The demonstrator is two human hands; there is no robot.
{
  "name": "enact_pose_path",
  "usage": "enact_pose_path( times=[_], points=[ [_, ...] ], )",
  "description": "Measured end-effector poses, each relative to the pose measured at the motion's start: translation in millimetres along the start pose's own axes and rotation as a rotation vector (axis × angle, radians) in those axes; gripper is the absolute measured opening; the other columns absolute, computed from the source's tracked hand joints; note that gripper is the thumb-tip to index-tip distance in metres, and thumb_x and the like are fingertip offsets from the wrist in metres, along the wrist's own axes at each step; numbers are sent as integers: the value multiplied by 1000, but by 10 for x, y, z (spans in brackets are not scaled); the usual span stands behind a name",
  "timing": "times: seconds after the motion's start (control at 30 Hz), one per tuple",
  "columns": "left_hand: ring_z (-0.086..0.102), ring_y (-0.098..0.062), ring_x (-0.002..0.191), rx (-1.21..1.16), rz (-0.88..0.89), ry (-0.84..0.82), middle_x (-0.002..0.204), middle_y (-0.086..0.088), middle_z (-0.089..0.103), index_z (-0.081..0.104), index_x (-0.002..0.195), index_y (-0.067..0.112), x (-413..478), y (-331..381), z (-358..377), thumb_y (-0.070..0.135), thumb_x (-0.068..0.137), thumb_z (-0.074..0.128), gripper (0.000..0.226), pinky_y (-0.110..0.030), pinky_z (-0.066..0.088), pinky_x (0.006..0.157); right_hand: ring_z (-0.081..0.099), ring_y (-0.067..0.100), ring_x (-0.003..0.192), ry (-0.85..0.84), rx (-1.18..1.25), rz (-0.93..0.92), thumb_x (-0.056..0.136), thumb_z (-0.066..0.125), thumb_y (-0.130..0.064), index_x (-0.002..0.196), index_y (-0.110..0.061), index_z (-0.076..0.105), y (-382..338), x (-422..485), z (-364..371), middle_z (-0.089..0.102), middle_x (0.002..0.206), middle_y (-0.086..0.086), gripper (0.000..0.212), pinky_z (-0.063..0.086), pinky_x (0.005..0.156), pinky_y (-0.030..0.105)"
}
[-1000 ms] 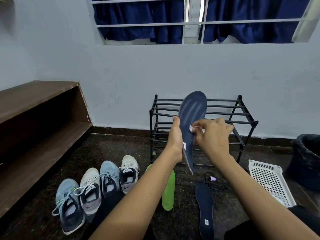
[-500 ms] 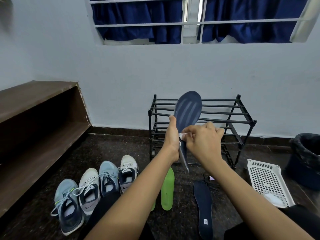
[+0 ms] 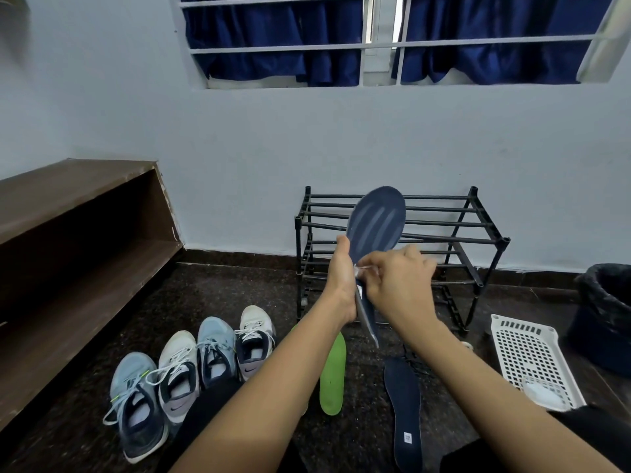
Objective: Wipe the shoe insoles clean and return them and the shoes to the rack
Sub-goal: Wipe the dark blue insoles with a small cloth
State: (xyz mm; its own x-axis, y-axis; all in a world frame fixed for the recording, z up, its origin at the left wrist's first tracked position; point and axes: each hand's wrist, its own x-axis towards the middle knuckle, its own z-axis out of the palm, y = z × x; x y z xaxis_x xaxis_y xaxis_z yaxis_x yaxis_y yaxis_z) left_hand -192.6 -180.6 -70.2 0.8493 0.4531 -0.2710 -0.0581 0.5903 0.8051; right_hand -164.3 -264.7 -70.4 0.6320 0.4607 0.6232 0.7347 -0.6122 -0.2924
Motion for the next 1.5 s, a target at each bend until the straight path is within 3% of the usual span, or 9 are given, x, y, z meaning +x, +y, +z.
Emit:
enact_pose_path(
  times=[0.1, 0.2, 0.37, 0.53, 0.93, 1.07, 1.27, 1.5],
  points=[
    [67, -24, 81, -20, 7, 29, 87, -10, 72, 70, 101, 8, 16, 17, -32, 57, 100, 26, 66, -36, 52, 76, 48, 27, 81, 16, 27, -42, 78, 56, -22, 83, -25, 75, -38, -68, 57, 67, 69, 1, 20, 14, 66, 33],
    [66, -26, 81, -24, -18, 26, 87, -10, 71, 70, 102, 8, -1, 1, -2, 62, 98, 27, 69, -36, 53, 74, 50, 26, 86, 8, 12, 10, 78, 67, -23, 84, -30, 74, 21, -22, 11, 66, 71, 0, 12, 17, 69, 36],
    [68, -23, 80, -69, -41, -38, 86, -10, 73, 69, 105, 8, -46, -63, 104, 59, 100, 25, 67, -32, 54, 72, 48, 21, 93, 12, -25, 90, 82, 66, -33, 89, -35, 73, 132, 122, -36, 67, 77, -5, 10, 14, 71, 35],
    [70, -17, 68, -40, -14, -74, 77, -7, 74, 66, 104, 10, -40, -153, 168, 53, 102, 27, 59, -26, 53, 59, 46, 22, 97, 43, -10, 204, 86, 63, -31, 94, -31, 72, 294, 242, -57, 67, 81, -2, 12, 21, 79, 39],
    [65, -27, 86, -70, 50, 45, 97, -12, 70, 69, 108, 7, 66, -5, 30, 56, 101, 28, 64, -40, 52, 83, 49, 26, 89, -13, 17, 0, 82, 65, -21, 91, -31, 74, 19, -6, -1, 68, 79, 0, 15, 17, 69, 36],
    [66, -25, 79, -58, 8, -8, 88, -11, 71, 71, 101, 9, 22, -43, 71, 58, 100, 29, 65, -36, 51, 73, 49, 23, 91, 17, 3, 84, 82, 68, -33, 89, -35, 73, 111, 91, -12, 68, 77, -4, 9, 19, 72, 37],
    [69, -18, 64, -35, 6, -55, 76, -8, 73, 67, 104, 9, -1, -115, 117, 54, 102, 28, 59, -24, 53, 54, 46, 22, 96, 47, 9, 183, 85, 65, -30, 93, -32, 73, 237, 228, -52, 67, 80, -2, 11, 18, 75, 37],
    [67, -26, 81, -99, 4, 20, 87, -12, 72, 70, 102, 7, 58, -13, 13, 55, 101, 27, 64, -36, 54, 75, 47, 26, 93, -37, 73, 58, 84, 63, -21, 94, -30, 73, 6, 33, 20, 67, 84, 2, 17, 21, 73, 36]
  ],
)
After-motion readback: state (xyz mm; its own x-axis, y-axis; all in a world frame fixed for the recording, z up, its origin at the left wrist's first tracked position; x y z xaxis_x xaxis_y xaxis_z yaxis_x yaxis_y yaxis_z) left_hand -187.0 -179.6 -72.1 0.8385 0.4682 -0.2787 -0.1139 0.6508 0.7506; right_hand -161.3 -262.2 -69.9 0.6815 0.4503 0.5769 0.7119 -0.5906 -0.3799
